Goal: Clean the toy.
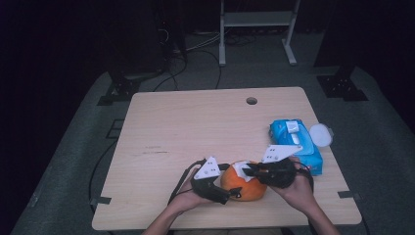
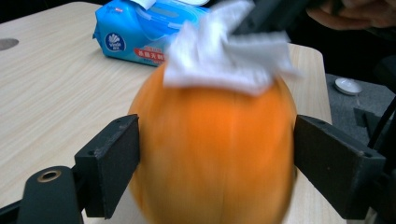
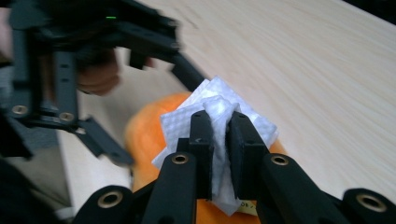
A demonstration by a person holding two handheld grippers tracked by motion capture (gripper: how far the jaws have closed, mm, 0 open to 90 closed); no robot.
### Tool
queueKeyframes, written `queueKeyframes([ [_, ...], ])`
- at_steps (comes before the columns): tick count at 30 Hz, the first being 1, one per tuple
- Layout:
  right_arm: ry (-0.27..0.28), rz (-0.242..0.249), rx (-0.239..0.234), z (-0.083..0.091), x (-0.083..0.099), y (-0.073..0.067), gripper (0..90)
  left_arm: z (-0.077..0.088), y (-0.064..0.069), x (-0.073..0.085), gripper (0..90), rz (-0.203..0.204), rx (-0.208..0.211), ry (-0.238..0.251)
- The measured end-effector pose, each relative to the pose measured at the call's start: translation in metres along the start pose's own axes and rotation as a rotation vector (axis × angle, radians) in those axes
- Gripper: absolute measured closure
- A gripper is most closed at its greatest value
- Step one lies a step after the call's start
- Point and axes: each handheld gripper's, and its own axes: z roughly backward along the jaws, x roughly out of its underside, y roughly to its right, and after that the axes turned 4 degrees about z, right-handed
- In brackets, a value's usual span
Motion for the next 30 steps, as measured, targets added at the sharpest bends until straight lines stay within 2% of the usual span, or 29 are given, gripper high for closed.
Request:
queueKeyframes([
  [2, 0.000, 0.016, 0.000, -0.003, -0.002, -0.003, 79.8, -0.001, 0.001, 0.001, 17.4, -0.021, -0.010, -0.016],
  [3, -0.005, 0.028, 0.009, -0.004, -0.003, -0.006, 79.8, -0.001, 0.000, 0.003, 21.9, -0.029, -0.013, -0.018],
  [5, 0.008, 0.027, 0.009, -0.003, -0.003, -0.003, 79.9, 0.001, -0.003, 0.005, 26.7, -0.018, -0.008, -0.022],
  [8, 0.003, -0.007, 0.027, 0.004, 0.004, 0.006, 79.9, 0.004, -0.010, 0.009, 29.6, 0.006, -0.002, -0.042],
  [10, -0.004, -0.016, 0.034, 0.006, 0.008, 0.009, 79.9, 0.005, -0.014, 0.012, 29.6, 0.024, 0.001, -0.046],
  [13, -0.012, -0.052, 0.034, 0.014, 0.022, 0.018, 79.9, 0.008, -0.015, 0.015, 29.4, 0.024, 0.010, -0.045],
  [16, -0.016, -0.062, 0.037, 0.017, 0.024, 0.020, 79.9, 0.006, -0.014, 0.014, 29.3, 0.015, 0.012, -0.046],
  [20, -0.025, -0.047, 0.051, 0.016, 0.023, 0.019, 79.8, 0.007, -0.013, 0.014, 29.5, 0.012, 0.013, -0.047],
  [25, -0.011, -0.086, 0.070, 0.019, 0.027, 0.027, 79.7, 0.007, -0.014, 0.014, 29.4, 0.009, 0.015, -0.047],
  [28, -0.001, -0.141, 0.040, 0.018, 0.032, 0.034, 79.7, 0.006, -0.014, 0.014, 27.7, 0.012, 0.010, -0.046],
  [30, -0.008, -0.156, 0.021, 0.017, 0.033, 0.035, 79.7, 0.005, -0.015, 0.012, 23.5, 0.029, 0.004, -0.056],
])
